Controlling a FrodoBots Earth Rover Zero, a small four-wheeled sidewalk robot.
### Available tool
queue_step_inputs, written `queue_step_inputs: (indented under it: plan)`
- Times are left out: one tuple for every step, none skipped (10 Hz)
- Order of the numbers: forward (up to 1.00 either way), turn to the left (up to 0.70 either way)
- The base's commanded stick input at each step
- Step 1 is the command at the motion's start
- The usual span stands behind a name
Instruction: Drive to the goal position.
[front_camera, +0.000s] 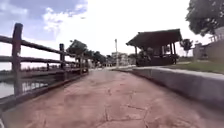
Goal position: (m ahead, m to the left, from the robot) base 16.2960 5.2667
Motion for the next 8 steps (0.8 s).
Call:
queue_step_inputs:
  plan:
    - [1.00,0.09]
    - [1.00,0.33]
    - [1.00,0.37]
    - [1.00,0.38]
    - [1.00,0.38]
    - [1.00,0.26]
    - [1.00,0.01]
    - [1.00,0.00]
